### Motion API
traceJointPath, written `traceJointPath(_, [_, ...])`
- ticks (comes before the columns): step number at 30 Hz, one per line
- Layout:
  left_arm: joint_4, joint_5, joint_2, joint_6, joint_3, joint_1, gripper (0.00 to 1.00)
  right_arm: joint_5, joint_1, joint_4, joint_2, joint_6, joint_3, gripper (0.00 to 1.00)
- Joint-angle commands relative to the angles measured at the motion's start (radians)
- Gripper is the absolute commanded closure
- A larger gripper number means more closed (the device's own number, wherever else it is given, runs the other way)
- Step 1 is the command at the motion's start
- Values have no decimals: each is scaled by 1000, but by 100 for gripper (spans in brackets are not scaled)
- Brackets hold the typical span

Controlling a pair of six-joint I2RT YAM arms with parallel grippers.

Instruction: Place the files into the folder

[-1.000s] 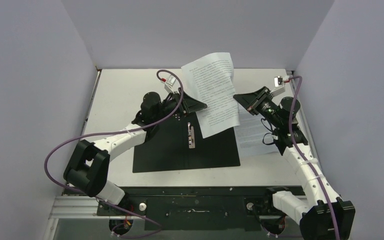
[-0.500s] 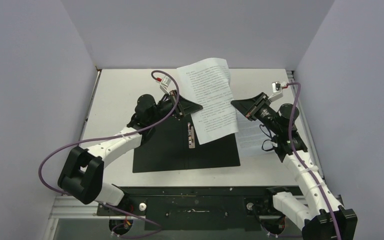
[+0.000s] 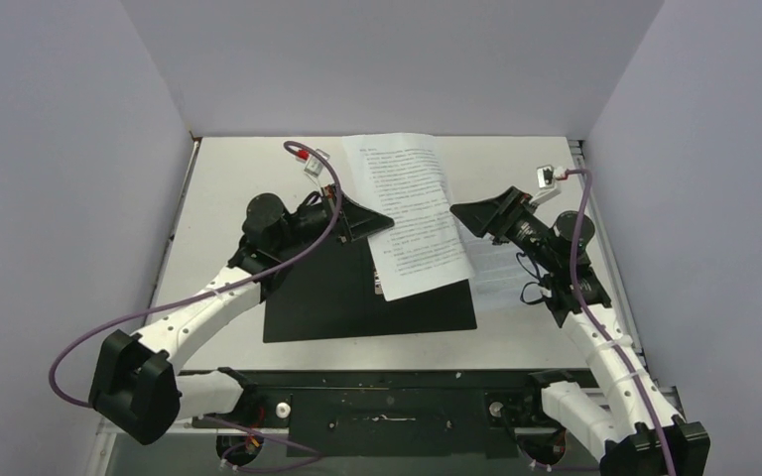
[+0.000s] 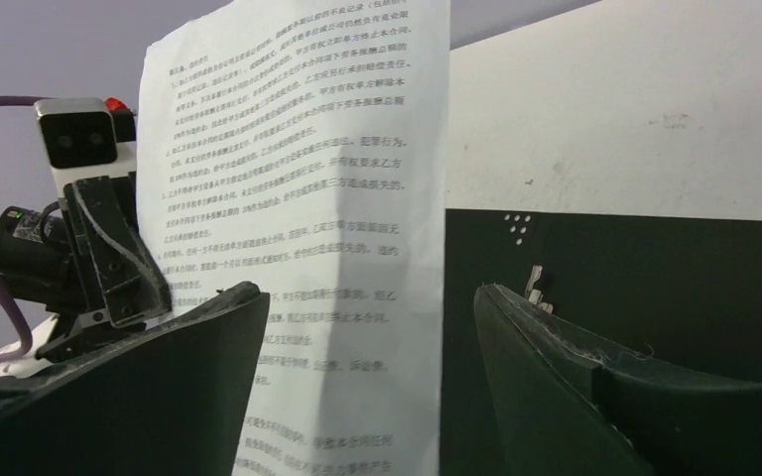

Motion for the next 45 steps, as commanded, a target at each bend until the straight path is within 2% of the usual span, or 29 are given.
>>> traceJointPath(1, [-123,66,-95,128,64,6,100,-31,6,47,-48,-85,11,18])
traceJointPath(6, [-234,112,-153,194,88,7,100,-43,6,20,-86,-116,12,6])
traceJointPath(10, [-266,161,-192,213,92,7,100,-99,6,103,-121,-70,-13,0])
traceJointPath(14, [-218,211,-229,172,72,6,100,-154,6,232,-150,19,-47,6])
traceJointPath(18, [-125,239,-252,98,38,5,100,-218,8,431,-162,175,-101,8])
traceJointPath(25, [106,252,-231,-55,-35,-1,100,-270,24,637,-139,329,-128,8])
traceJointPath(30, [117,246,-224,-59,-40,-8,100,-292,68,761,-126,410,-132,5])
traceJointPath(34, [105,233,-218,-48,-38,-8,100,-316,112,744,-131,393,-109,0])
traceJointPath(39, [92,232,-207,-42,-35,-6,100,-335,131,600,-179,296,-59,13])
traceJointPath(45, [-9,240,-226,32,-11,-5,100,-346,132,365,-230,152,8,31])
